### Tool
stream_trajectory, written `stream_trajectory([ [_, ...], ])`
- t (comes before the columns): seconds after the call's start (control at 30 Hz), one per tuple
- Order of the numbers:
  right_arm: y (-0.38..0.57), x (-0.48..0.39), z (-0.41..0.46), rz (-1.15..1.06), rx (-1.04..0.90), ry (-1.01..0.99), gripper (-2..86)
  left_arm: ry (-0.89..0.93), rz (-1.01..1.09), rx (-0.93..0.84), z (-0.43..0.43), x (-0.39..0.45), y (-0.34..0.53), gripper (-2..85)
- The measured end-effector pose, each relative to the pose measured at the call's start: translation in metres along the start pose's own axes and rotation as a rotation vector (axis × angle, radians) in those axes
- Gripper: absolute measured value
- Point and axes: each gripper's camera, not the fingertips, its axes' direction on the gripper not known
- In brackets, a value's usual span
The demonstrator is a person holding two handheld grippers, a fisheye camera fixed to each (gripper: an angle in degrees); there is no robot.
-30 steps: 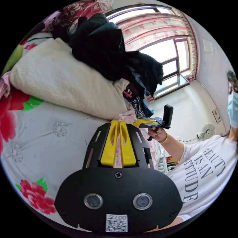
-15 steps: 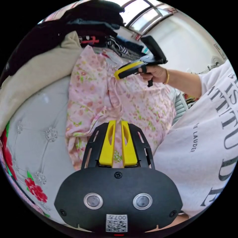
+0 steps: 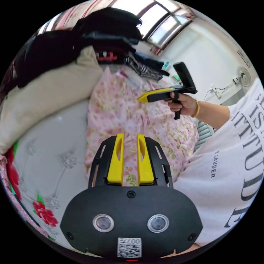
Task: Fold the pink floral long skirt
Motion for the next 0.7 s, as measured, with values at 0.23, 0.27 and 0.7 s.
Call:
stream_trajectory([
  [0.23, 0.108, 0.006, -0.115, 0.284, 0.267, 0.252, 4.3, 0.089, 0.051, -0.168, 0.06, 0.009, 0.026, 4.2],
  [0.27, 0.121, 0.01, -0.129, 0.329, 0.291, 0.277, 4.3, 0.086, 0.058, -0.146, 0.057, 0.01, 0.025, 4.3],
  [0.7, 0.449, 0.125, -0.333, 1.127, 0.778, 0.408, 4.3, 0.257, 0.356, 0.016, 0.16, 0.073, -0.162, 8.5],
])
